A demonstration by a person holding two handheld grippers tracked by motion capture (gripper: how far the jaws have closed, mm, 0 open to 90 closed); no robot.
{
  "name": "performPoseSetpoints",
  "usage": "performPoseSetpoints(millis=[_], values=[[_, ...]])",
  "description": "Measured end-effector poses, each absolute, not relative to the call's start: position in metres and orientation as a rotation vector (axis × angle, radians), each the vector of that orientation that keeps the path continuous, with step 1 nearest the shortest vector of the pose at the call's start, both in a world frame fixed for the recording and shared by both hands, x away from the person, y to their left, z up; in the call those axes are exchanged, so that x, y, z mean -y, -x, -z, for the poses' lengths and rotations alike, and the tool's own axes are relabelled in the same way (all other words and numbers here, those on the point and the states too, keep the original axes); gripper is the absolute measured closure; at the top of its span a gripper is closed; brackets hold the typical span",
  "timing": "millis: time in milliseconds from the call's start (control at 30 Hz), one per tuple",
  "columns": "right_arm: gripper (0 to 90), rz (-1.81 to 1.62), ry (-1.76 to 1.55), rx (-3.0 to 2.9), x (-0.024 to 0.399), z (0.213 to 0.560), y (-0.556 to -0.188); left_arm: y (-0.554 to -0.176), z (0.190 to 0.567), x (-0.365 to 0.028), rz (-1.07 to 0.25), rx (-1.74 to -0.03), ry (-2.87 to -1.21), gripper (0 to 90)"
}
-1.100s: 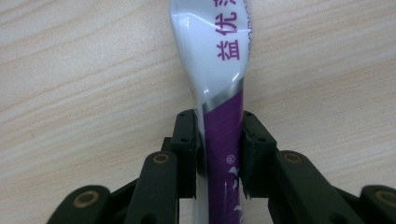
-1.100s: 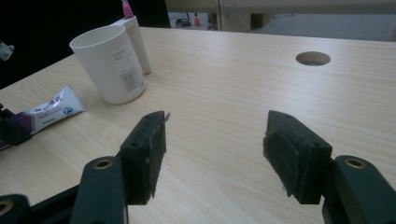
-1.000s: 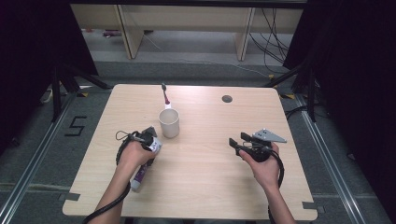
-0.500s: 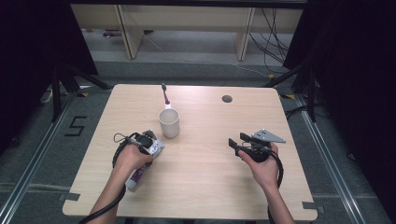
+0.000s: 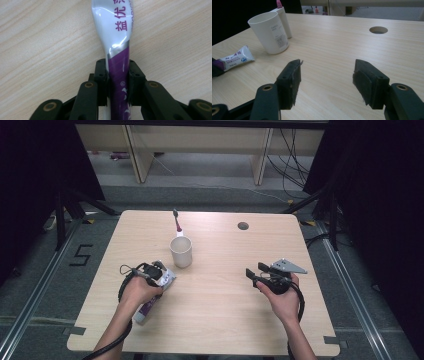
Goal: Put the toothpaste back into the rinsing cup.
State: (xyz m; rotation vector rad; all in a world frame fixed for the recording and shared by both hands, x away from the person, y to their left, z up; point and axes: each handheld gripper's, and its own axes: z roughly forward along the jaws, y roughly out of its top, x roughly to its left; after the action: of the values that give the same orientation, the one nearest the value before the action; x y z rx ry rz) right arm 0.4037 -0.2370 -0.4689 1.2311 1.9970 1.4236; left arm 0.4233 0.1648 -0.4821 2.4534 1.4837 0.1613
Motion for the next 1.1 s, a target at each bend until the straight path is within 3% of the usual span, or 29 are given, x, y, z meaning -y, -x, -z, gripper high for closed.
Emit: performPoseSetpoints(millis=[300, 533, 700, 767, 900, 1100], values=[[39.6, -1.409, -1.222, -2.002, 0.237, 0.47, -0.405, -0.416, 0.47, -0.183, -0.212, -1.37, -2.388, 74.7], [39.6, -1.423, -1.239, -2.001, 0.237, 0.47, -0.404, -0.405, 0.463, -0.195, -0.26, -1.286, -2.227, 74.8], [39.7, -1.444, -1.266, -1.993, 0.235, 0.471, -0.403, -0.395, 0.458, -0.205, -0.375, -1.169, -2.1, 74.9], [39.7, -1.438, -1.261, -1.991, 0.236, 0.471, -0.403, -0.39, 0.461, -0.205, -0.454, -1.131, -1.9, 74.9], [39.7, -1.428, -1.252, -1.989, 0.235, 0.473, -0.404, -0.387, 0.464, -0.209, -0.534, -1.057, -1.719, 75.0], [39.8, -1.394, -1.228, -1.996, 0.237, 0.475, -0.405, -0.385, 0.462, -0.211, -0.616, -0.971, -1.584, 74.9]])
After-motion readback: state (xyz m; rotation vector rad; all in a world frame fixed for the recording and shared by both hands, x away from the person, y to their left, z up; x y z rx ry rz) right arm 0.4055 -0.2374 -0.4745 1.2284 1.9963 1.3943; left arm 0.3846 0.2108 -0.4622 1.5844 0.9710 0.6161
